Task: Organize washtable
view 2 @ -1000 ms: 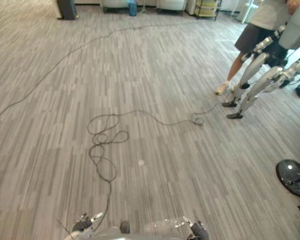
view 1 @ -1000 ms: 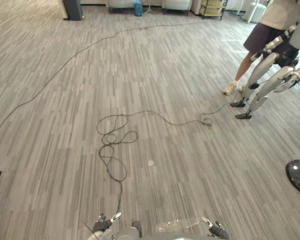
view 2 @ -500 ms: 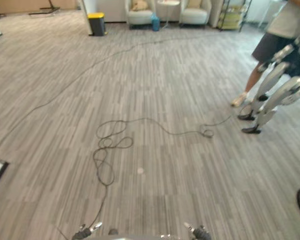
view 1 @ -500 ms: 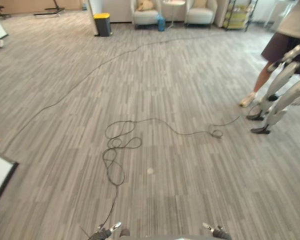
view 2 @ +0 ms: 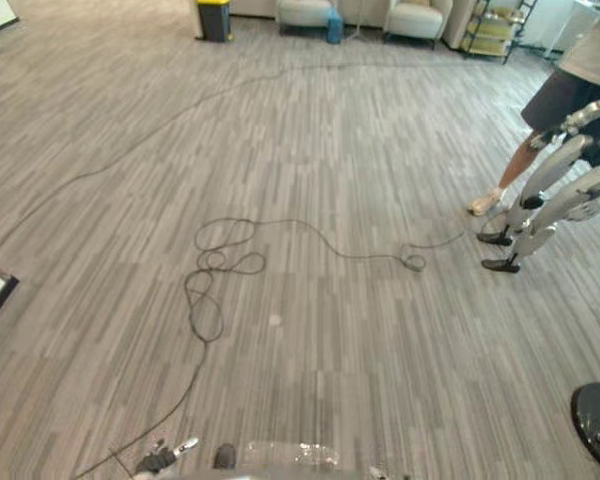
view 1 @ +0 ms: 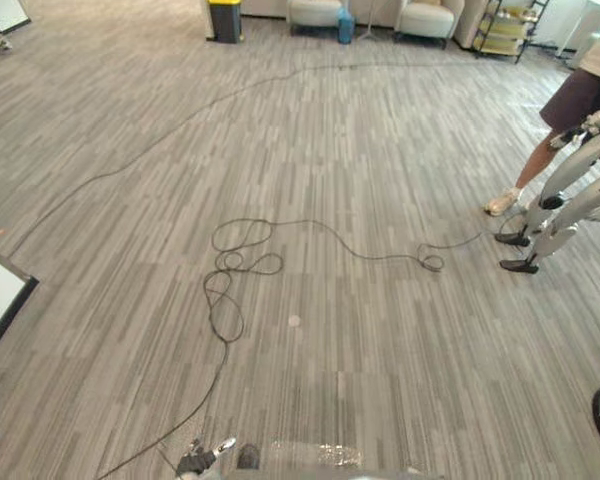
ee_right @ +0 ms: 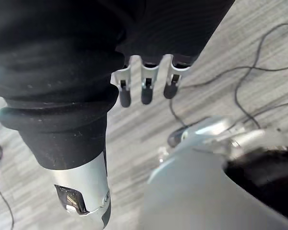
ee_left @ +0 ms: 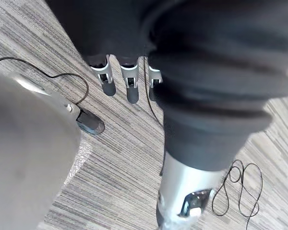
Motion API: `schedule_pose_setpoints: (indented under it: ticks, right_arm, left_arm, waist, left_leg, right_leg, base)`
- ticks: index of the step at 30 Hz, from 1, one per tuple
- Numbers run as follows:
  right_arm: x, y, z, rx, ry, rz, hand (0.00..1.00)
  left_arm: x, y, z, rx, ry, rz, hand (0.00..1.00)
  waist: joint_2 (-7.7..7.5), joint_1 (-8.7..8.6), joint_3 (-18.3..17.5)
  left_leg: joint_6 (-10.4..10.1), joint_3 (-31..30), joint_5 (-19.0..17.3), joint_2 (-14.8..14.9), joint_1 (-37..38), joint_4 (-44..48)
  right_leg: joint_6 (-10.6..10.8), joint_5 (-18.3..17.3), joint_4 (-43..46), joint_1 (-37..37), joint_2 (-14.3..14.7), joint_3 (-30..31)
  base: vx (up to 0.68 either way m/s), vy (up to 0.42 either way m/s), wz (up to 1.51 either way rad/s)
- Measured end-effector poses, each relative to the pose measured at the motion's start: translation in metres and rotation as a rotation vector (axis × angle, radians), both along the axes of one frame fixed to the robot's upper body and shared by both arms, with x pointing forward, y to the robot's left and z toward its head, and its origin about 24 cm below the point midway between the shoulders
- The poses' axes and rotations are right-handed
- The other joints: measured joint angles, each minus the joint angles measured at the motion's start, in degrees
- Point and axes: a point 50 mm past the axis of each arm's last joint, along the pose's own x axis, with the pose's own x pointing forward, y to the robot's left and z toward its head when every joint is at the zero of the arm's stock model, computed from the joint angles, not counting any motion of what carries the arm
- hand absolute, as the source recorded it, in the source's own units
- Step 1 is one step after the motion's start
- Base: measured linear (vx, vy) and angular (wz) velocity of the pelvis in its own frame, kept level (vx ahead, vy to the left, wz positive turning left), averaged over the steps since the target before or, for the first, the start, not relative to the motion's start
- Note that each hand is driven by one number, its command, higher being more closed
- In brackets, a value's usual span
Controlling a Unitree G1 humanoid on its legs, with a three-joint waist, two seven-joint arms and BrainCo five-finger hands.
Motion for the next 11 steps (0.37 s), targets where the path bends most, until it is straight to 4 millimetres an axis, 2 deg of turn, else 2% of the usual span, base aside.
schedule_pose_setpoints:
  ticks: [2, 6, 11]
  right_arm:
    - [-0.001, 0.001, 0.0, 0.013, -0.001, 0.012, 0.0]
    - [0.008, 0.003, 0.0, 0.018, -0.012, 0.043, 0.0]
    - [0.01, 0.001, 0.0, 0.024, -0.024, 0.002, 0.0]
  left_arm:
    - [0.001, 0.0, 0.0, 0.002, 0.007, -0.035, 0.0]
    - [0.006, -0.003, 0.0, 0.005, 0.007, -0.118, 0.0]
    - [0.009, -0.008, 0.0, -0.004, 0.009, -0.138, 0.0]
  waist:
    - [0.01, 0.08, 0.0]
    - [-0.39, 0.0, -0.1]
    - [0.04, -0.18, 0.6]
  left_leg:
    - [-0.1, -0.5, 0.0, -0.5, 0.9, 0.0]
    - [-0.1, -0.3, 0.0, -0.1, 1.7, -0.5]
    - [-0.1, 1.1, 0.0, 0.8, 2.5, -0.5]
  right_leg:
    - [0.5, 0.3, -0.6, 1.7, -0.4, -0.6]
    - [0.6, 0.4, -1.4, 3.0, 0.1, -0.6]
    - [0.3, 0.6, -1.7, 3.6, 0.9, 0.0]
  base:
    - [0.09, 0.025, 0.25]
    - [0.05, -0.023, 0.05]
    - [-0.01, -0.026, -0.07]
